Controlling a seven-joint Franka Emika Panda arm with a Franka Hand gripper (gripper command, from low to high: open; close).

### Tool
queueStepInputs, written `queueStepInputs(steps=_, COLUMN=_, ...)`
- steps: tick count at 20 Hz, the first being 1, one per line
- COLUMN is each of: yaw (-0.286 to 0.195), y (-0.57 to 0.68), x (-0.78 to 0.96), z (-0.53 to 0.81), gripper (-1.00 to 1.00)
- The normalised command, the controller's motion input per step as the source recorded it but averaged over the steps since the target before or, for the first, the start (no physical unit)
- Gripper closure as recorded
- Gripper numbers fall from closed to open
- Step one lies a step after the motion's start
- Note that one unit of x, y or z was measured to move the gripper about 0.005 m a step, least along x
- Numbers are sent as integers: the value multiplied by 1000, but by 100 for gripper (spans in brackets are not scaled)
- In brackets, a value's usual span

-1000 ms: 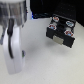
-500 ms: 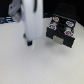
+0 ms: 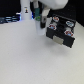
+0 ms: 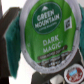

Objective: Open the kcup holder, insert the kcup into the holder, and close the kcup holder

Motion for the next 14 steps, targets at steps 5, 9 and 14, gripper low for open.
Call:
queueStepInputs(steps=5, yaw=11, y=634, x=82, z=371, gripper=100)
queueStepInputs(steps=9, yaw=11, y=640, x=100, z=309, gripper=100)
queueStepInputs(steps=14, yaw=18, y=648, x=110, z=206, gripper=100)
